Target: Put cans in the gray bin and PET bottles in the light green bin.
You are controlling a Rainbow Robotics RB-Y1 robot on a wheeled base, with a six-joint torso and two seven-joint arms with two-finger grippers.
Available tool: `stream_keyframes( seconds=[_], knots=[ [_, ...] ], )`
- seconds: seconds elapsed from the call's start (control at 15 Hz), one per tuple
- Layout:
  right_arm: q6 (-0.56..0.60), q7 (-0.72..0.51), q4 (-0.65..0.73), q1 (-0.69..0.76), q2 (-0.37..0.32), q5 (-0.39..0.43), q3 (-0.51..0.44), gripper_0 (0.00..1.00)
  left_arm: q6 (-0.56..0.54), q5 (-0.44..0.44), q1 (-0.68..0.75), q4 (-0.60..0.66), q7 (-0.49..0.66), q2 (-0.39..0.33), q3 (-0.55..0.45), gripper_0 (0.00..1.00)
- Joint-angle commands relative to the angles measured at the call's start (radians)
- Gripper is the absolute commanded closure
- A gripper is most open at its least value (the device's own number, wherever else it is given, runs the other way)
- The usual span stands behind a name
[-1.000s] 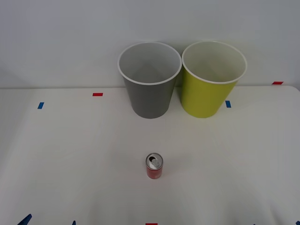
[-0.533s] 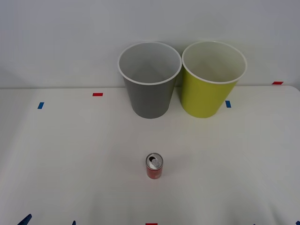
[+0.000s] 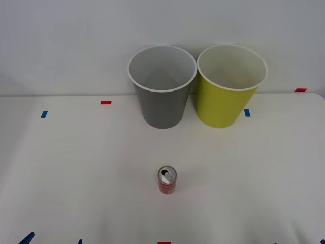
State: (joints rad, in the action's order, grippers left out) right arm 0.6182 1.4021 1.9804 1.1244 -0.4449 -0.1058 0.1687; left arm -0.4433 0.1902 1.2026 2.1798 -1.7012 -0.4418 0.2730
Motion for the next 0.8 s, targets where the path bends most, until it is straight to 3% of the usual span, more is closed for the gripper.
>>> stream_keyframes(
  seconds=[0.07, 0.6, 0.8],
  knots=[
    [0.000, 0.000, 0.000, 0.000, 0.000, 0.000, 0.000, 0.00, 0.000, 0.000, 0.000, 0.000, 0.000, 0.000, 0.000, 0.00],
    [-0.015, 0.002, -0.057, -0.051, 0.029, -0.005, 0.028, 0.00, 0.000, 0.000, 0.000, 0.000, 0.000, 0.000, 0.000, 0.00],
    [0.031, 0.014, -0.057, -0.058, -0.017, 0.002, 0.074, 0.00, 0.000, 0.000, 0.000, 0.000, 0.000, 0.000, 0.000, 0.00]
  ],
)
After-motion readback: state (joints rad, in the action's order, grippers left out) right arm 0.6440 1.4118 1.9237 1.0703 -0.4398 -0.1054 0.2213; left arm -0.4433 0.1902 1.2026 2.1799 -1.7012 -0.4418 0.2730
